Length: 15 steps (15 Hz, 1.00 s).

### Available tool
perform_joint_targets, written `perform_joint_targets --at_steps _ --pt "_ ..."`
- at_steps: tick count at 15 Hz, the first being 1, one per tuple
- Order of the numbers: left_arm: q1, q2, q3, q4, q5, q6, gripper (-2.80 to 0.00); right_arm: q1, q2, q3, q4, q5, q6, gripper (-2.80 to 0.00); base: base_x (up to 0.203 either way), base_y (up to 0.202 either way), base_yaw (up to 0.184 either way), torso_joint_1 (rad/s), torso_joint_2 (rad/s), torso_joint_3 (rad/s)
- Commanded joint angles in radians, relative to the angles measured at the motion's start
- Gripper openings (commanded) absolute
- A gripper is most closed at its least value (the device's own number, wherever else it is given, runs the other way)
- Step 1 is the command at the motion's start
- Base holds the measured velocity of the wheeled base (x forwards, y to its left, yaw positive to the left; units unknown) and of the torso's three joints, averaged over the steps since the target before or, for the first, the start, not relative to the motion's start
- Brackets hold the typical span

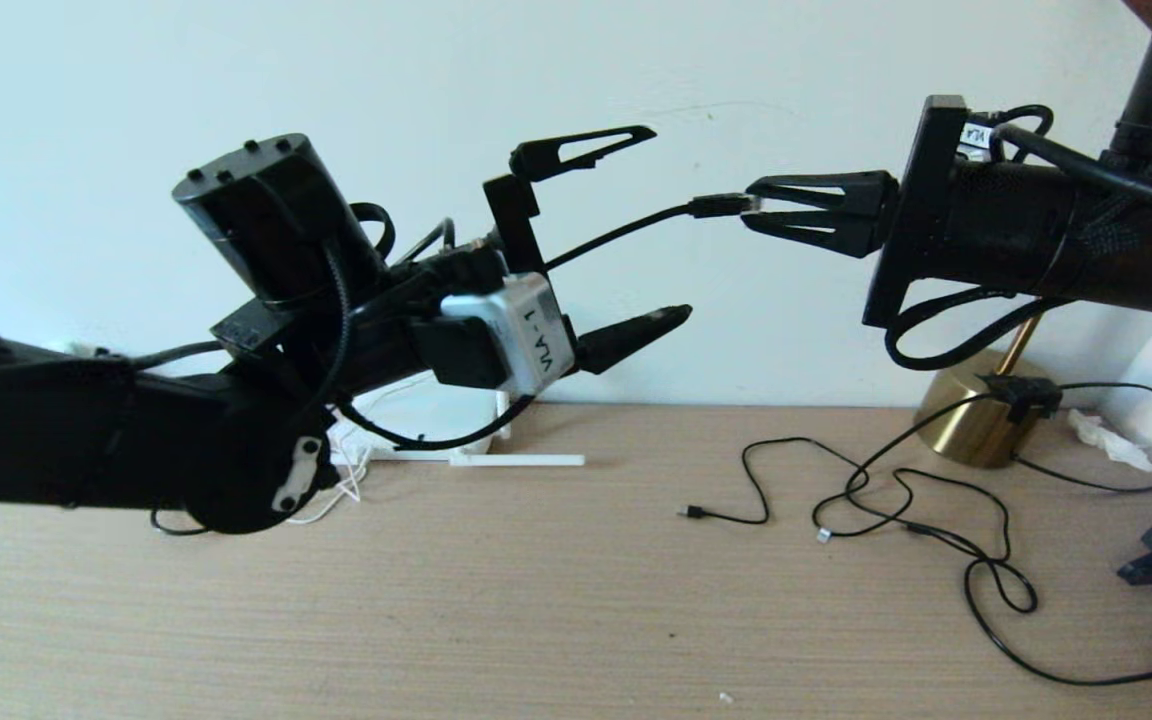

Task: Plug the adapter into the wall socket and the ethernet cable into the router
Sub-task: Hand it to the other hand

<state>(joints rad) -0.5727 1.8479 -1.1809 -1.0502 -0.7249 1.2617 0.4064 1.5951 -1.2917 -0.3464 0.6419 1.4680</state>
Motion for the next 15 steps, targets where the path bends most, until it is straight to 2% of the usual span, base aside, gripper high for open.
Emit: perform_joint_targets --at_steps 1,7,9,15 --pt "-0.016 0.027 -0.025 -0.008 -0.004 0.007 0.0 0.0 0.002 0.002 -0.002 0.009 0.009 -2.8 0.0 0.0 0.0 0.0 0.0 0.0" --pt "-0.029 0.077 -0.089 -0.023 -0.008 0.009 0.0 -0.001 0.004 0.011 0.0 0.048 0.029 -2.8 0.0 0.0 0.0 0.0 0.0 0.0" --pt "-0.022 0.098 -0.117 -0.027 -0.035 0.008 0.0 -0.001 0.012 0.005 0.0 0.051 0.03 -2.8 0.0 0.0 0.0 0.0 0.0 0.0" --pt "-0.018 0.111 -0.115 -0.027 -0.036 0.01 0.0 -0.029 0.034 0.009 0.0 0.065 0.031 -2.8 0.0 0.0 0.0 0.0 0.0 0.0"
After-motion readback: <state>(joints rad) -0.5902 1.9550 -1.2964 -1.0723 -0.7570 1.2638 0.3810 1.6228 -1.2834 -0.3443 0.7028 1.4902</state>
